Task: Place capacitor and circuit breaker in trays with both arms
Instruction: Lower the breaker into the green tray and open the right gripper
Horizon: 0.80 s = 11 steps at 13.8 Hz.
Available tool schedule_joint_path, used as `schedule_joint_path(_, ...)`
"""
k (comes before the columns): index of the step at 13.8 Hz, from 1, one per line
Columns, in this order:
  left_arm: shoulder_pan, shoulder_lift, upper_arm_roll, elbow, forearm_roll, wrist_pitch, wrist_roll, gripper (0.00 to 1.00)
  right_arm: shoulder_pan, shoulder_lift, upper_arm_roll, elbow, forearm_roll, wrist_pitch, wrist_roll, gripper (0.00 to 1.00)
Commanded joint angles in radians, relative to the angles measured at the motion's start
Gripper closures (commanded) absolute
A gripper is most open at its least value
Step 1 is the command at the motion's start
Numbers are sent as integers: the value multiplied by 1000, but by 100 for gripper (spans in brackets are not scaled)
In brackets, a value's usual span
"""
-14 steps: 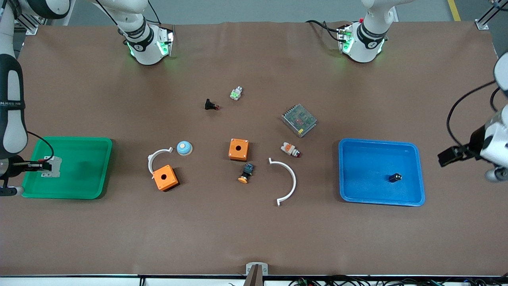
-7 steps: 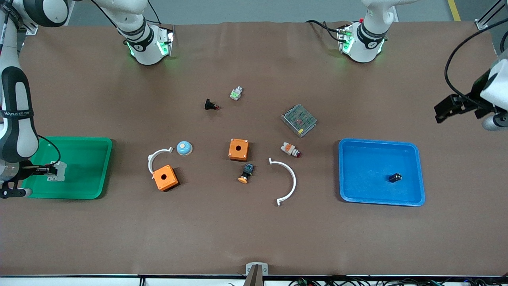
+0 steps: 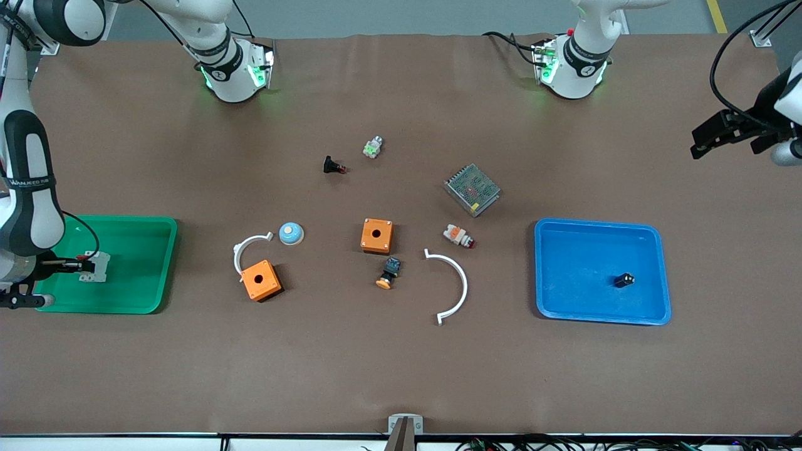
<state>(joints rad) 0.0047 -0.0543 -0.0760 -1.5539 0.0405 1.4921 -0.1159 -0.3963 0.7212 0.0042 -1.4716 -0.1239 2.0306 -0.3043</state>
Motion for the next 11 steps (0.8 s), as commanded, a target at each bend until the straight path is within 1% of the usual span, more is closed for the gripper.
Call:
schedule_joint_path(1, -28, -77, 16, -78, -16, 8, 12, 0, -21, 3, 22, 0, 10, 5, 16, 86)
schedule_joint_path(2, -31, -87, 16, -93, -16, 10, 12, 0, -21, 3, 22, 0, 10, 4, 16, 84)
schedule_joint_path(3, -32, -102, 16, -106, -16, 10, 7, 0, -21, 1, 22, 0, 10, 5, 16, 80)
schedule_joint_path(4, -34, -107, 16, -116, -17, 14, 7, 0, -21, 1, 20, 0, 9, 4, 16, 72)
schedule_joint_path(5, -37, -113, 16, -118, -17, 16, 7, 0, -21, 0, 20, 0, 9, 0, 16, 51)
schedule_joint_path(6, -48, -114, 16, -118, -17, 16, 7, 0, -21, -2, 22, 2, 9, -3, 14, 18)
schedule_joint_path(7, -49, -104, 16, -117, -22, 19, 7, 0, -21, -6, 22, 2, 9, -9, 13, 0)
schedule_joint_path(8, -40, -96, 16, -117, -43, 30, 7, 0, -22, -14, 22, 4, 9, -13, 14, 0)
schedule_joint_path(9, -39, -95, 16, -117, -54, 30, 7, 0, -22, -32, 23, 8, 9, -45, 14, 0)
schedule_joint_path(10, -38, -91, 16, -117, -56, 31, 7, 0, -21, -55, 26, 14, 10, -88, 16, 0)
schedule_joint_path(11, -40, -88, 16, -115, -56, 33, 7, 0, -16, -98, 28, 14, 10, -120, 17, 0)
